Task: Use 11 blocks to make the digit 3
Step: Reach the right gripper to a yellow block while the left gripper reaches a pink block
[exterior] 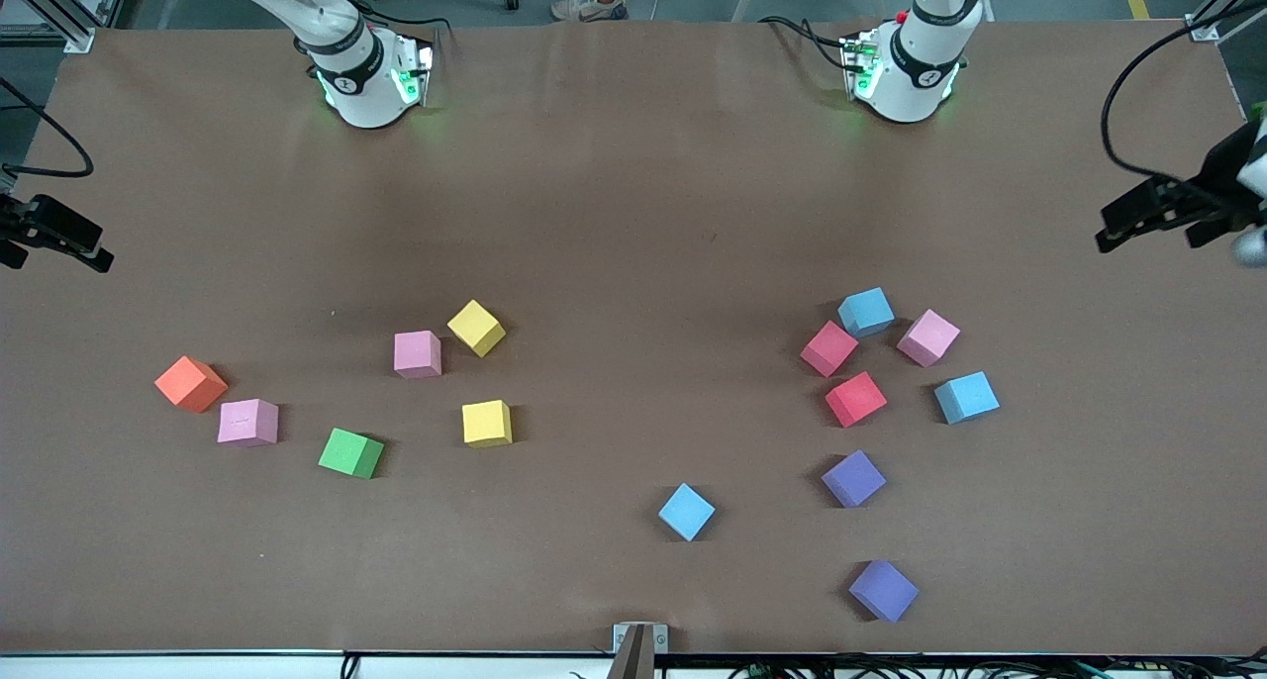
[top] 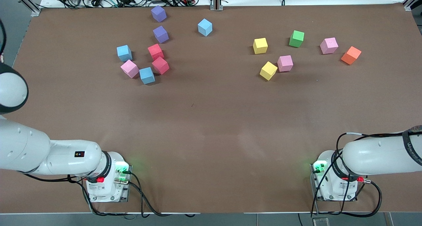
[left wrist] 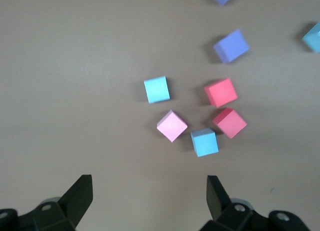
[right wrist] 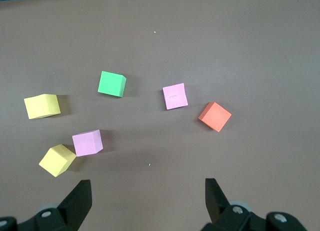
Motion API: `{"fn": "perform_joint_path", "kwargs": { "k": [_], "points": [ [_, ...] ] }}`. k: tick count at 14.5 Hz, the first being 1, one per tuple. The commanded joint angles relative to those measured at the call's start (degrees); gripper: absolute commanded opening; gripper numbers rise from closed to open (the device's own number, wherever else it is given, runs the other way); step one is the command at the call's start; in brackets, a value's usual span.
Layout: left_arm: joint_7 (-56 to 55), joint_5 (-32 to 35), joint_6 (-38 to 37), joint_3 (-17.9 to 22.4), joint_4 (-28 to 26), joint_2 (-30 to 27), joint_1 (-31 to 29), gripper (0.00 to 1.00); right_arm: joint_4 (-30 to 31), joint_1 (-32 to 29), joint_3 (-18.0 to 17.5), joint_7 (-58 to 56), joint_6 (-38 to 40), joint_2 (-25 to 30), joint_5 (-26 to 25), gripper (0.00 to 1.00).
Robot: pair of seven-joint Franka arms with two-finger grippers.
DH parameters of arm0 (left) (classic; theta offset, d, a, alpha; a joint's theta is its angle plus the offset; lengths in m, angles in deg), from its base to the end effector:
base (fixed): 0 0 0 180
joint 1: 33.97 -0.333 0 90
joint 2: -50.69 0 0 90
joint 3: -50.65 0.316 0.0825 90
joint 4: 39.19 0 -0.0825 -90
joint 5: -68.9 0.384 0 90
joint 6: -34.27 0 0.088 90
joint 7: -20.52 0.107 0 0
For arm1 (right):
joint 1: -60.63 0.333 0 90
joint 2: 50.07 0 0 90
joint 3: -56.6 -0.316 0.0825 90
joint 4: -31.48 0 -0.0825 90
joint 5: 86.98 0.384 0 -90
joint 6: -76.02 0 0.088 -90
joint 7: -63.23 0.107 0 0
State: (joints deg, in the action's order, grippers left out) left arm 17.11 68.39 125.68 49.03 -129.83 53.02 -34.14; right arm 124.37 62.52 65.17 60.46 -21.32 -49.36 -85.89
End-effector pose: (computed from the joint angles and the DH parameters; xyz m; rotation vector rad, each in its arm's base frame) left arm 0.5679 -0.0150 0.5985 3.1319 0.0541 -0.0432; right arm 0.5591 -0.0642 0.6191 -3.1231 0.1092 -0.1428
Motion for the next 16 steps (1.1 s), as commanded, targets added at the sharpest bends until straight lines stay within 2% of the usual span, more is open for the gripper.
{"fn": "perform_joint_path", "kwargs": {
  "k": [1, 4, 7, 8, 10, 12, 14, 16],
  "points": [
    [1.0, 1.3, 0.1, -0.4, -2.7, 2.5, 0.2, 1.0, 1.9, 0.2, -0.2, 1.1, -0.1, 0.7, -1.1, 1.0],
    [10.8, 1.4, 5.9, -0.4, -7.6, 4.5, 1.2, 1.0, 1.9, 1.6, -0.3, 0.9, -0.2, -2.2, -0.5, 1.0],
    [15.1, 2.9, 21.1, -1.4, -20.0, 5.0, 1.9, 1.0, 2.3, 6.3, -0.3, 3.0, -0.3, -5.6, -0.1, 1.0],
    [15.5, 4.8, 24.7, -1.8, -22.4, 6.3, 2.1, 1.0, 2.3, 7.2, -0.3, 6.4, -0.4, -6.9, -0.1, 1.0],
    [16.0, 8.2, 28.6, -2.5, -23.4, 10.7, 2.3, 1.0, 2.5, 9.3, -0.3, 10.1, -0.9, -10.3, 0.5, 1.0],
    [16.0, 10.7, 33.5, -2.9, -25.2, 13.5, 2.2, 1.0, 2.5, 10.4, -0.3, 15.7, -2.9, -14.0, 4.8, 1.0],
    [16.0, 11.7, 40.7, -2.9, -30.0, 14.1, 2.1, 1.0, 2.6, 10.6, -0.3, 19.1, -5.4, -17.5, 10.4, 1.0],
    [16.0, 11.9, 47.0, -2.9, -34.1, 14.4, 2.2, 1.0, 3.8, 13.6, -0.1, 22.4, -9.3, -19.7, 10.3, 1.0]
  ]
}}
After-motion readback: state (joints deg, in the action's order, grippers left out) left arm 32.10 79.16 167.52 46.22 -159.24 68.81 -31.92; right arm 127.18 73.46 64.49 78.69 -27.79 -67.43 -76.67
